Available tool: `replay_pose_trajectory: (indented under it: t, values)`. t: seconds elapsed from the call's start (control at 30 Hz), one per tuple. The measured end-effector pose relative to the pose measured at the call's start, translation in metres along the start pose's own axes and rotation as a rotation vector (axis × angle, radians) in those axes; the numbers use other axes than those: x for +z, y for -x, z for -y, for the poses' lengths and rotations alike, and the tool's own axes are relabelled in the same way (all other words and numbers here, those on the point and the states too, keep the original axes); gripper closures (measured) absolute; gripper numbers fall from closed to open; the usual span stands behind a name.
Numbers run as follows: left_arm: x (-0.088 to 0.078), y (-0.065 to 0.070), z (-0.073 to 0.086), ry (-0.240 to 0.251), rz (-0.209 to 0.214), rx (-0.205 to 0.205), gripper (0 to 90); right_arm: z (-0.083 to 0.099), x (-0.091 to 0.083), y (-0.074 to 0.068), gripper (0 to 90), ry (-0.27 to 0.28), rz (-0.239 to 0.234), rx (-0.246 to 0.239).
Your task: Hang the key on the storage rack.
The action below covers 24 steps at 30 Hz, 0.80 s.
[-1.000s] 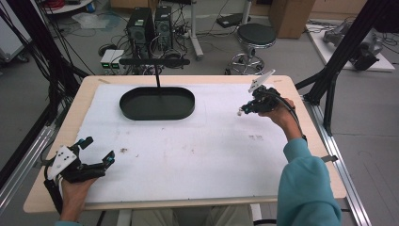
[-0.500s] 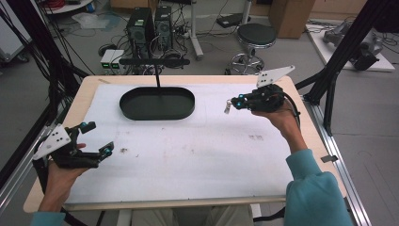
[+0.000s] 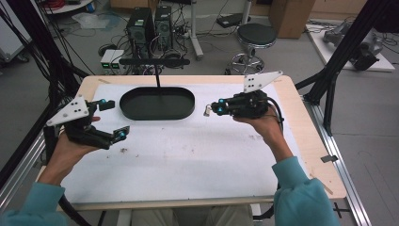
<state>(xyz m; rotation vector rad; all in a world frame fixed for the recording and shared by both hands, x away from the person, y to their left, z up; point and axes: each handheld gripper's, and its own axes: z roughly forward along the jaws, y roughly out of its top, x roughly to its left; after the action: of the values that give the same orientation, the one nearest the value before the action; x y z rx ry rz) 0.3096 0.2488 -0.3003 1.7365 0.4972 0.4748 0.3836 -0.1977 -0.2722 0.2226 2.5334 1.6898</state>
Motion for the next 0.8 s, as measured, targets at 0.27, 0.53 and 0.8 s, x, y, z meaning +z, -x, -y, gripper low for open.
replay_pose_trajectory:
  t: [0.27,0.53,0.8]
  values:
    - [0.029,0.0,-0.033,-0.028,0.126,0.022,2.3,-0.002,0.023,-0.007,88.6,0.037,-0.067,0.017]
    - [0.061,0.005,-0.05,-0.067,0.241,0.029,7.0,0.004,0.036,-0.009,88.6,0.064,-0.098,0.053]
    - [0.089,0.013,-0.054,-0.121,0.298,0.028,7.3,0.006,0.051,-0.01,88.6,0.083,-0.122,0.058]
